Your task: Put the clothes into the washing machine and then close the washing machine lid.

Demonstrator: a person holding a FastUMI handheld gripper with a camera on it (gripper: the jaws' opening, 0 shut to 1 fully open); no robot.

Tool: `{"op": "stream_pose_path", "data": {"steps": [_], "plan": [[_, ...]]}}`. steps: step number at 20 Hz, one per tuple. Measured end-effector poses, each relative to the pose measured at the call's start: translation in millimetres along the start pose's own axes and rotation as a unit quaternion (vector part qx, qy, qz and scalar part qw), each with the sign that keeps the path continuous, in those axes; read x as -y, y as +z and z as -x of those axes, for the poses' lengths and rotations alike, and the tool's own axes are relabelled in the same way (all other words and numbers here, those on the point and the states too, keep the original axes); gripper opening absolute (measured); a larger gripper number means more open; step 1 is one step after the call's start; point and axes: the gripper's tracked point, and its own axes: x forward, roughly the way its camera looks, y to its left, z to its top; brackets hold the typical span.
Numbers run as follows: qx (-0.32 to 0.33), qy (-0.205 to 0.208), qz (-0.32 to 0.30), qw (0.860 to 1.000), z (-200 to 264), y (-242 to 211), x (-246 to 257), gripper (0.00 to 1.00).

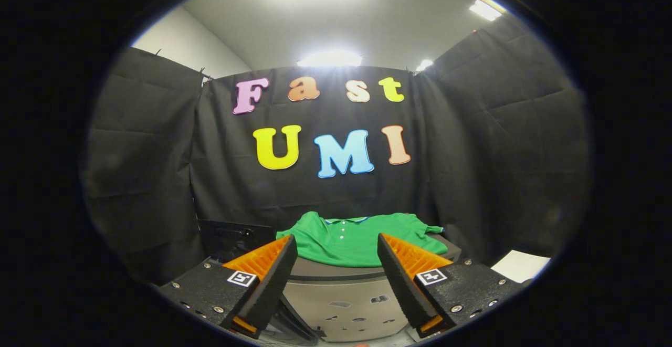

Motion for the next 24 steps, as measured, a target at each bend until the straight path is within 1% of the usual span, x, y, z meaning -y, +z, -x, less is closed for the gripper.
{"op": "stream_pose_path", "data": {"steps": [4, 7, 10, 13, 17, 21, 24], "plan": [[-0.023, 0.015, 0.015, 1.000, -36.6, 1.1, 5.1, 0.95], [-0.038, 0.033, 0.015, 0.999, -61.2, 3.1, 4.8, 0.95], [-0.052, 0.040, 0.010, 0.998, -84.4, 8.1, 8.3, 0.95], [-0.075, 0.041, 0.006, 0.996, -107.3, 7.3, 16.2, 0.95], [-0.102, 0.032, 0.006, 0.994, -135.9, 5.6, 27.4, 0.95], [-0.133, 0.042, 0.006, 0.990, -167.7, -4.4, 26.9, 0.95], [-0.164, 0.051, -0.010, 0.985, -192.2, -14.8, 26.0, 0.95]]}}
